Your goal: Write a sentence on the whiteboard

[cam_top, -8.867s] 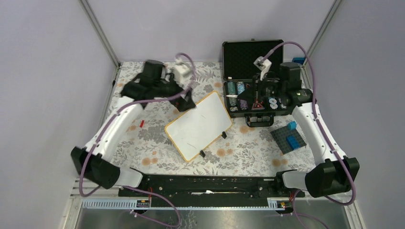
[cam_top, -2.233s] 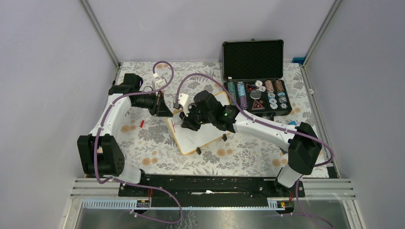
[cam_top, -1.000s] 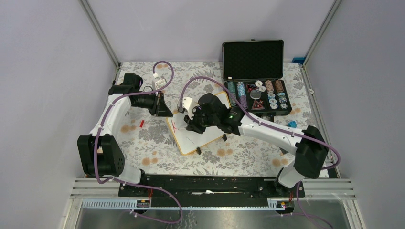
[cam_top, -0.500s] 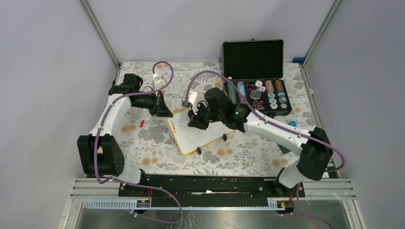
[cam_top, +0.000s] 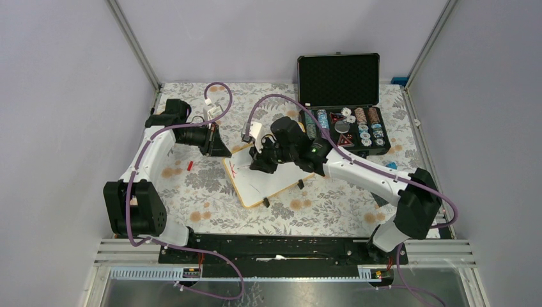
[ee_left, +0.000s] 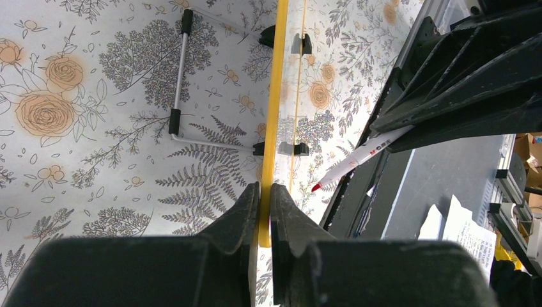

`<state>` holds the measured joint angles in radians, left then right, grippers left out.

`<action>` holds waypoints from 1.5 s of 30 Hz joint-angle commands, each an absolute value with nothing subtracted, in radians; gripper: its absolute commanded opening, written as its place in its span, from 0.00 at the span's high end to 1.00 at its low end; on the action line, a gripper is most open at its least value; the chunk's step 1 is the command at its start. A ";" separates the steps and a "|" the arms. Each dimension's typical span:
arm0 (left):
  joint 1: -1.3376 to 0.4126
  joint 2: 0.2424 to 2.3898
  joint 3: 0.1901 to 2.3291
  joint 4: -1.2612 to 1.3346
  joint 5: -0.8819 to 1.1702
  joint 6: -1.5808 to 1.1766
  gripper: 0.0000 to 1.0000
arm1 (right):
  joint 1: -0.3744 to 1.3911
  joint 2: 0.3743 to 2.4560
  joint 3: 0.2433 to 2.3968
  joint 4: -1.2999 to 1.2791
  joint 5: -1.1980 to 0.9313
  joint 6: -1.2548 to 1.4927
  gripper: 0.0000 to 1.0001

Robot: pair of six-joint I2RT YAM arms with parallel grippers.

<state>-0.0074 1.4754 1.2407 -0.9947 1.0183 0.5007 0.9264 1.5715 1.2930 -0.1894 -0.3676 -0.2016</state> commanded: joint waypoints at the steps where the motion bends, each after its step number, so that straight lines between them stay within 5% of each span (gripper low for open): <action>1: -0.017 1.460 1.229 -0.998 1.036 0.524 1.00 | 0.930 1.586 1.338 -0.154 -0.356 -0.196 1.00; 45: -0.021 1.464 1.229 -0.998 1.028 0.524 1.00 | 0.890 1.597 1.319 -0.146 -0.265 -0.215 1.00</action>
